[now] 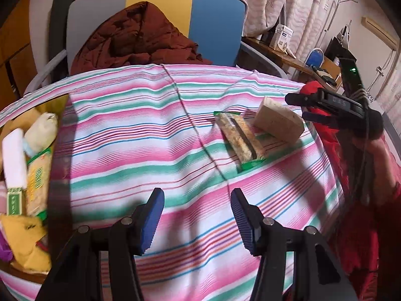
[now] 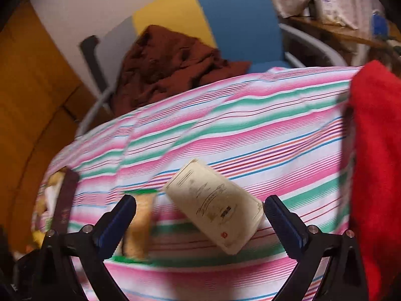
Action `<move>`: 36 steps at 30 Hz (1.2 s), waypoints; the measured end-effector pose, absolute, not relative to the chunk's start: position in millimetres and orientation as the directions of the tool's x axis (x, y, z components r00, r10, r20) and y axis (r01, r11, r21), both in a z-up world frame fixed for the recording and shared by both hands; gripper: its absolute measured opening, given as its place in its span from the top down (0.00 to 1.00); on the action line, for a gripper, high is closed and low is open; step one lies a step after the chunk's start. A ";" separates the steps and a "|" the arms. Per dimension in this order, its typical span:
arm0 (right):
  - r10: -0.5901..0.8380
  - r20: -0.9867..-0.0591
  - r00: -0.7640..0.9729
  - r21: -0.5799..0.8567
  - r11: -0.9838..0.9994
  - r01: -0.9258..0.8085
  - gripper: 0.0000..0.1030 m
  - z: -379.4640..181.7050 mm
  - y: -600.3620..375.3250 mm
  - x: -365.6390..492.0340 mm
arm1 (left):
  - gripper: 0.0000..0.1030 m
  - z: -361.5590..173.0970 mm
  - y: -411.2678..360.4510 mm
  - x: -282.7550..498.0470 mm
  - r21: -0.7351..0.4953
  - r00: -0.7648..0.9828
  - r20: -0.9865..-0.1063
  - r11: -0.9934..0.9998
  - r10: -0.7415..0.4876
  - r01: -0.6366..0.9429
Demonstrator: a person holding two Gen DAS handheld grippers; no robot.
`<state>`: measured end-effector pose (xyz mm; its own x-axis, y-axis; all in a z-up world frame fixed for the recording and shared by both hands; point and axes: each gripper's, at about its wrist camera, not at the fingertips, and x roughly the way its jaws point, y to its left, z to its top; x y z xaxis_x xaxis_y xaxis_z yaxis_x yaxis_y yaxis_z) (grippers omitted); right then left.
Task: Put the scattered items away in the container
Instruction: 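Move both tools from the tray toward the cracker packet and cream box, then grasp the green-edged cracker packet with the left gripper while the right grasps the cream box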
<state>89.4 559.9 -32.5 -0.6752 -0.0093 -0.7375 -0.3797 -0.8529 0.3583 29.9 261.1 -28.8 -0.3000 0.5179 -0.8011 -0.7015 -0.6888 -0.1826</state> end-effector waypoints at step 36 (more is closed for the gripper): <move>0.086 -0.838 -0.539 0.133 -0.925 -0.355 0.45 -55.5 537.7 65.9 | 0.54 -76.0 374.2 15.6 -0.149 -0.271 -0.774 -0.579 0.573 -0.802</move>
